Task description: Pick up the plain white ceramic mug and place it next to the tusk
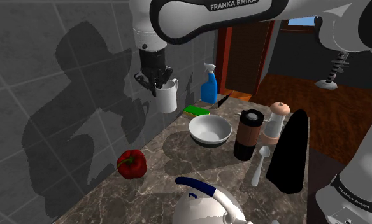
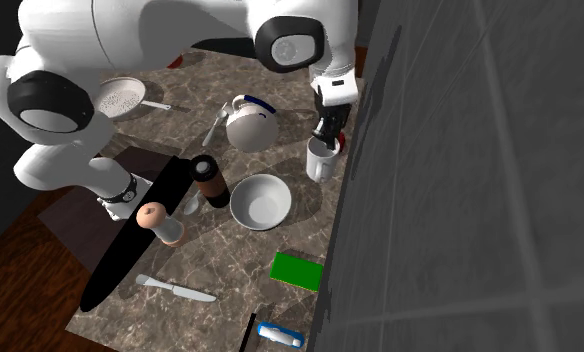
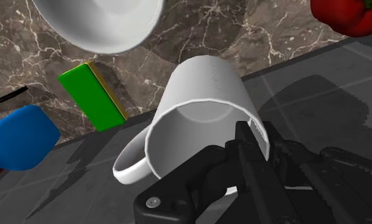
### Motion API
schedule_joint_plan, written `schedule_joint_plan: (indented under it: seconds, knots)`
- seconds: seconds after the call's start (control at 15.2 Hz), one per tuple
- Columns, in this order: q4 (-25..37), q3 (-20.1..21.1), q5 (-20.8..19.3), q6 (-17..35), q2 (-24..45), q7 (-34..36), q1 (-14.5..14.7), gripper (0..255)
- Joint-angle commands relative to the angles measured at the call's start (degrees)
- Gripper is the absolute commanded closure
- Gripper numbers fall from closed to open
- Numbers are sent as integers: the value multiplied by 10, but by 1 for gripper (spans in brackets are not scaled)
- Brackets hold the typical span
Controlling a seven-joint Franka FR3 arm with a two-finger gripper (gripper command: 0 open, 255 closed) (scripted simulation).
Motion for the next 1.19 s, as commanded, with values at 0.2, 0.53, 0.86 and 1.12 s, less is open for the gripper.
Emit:
schedule_joint_plan:
  seconds: [0.2, 0.53, 0.86, 1.12]
  knots:
    - [-132, 1, 53, 55, -98, -55, -78, 255]
    - [-237, -15, 109, 97, -186, -130, -140, 255]
    - [-317, -47, 158, 125, -258, -212, -182, 255]
    - [-368, -80, 187, 140, -304, -279, -206, 255]
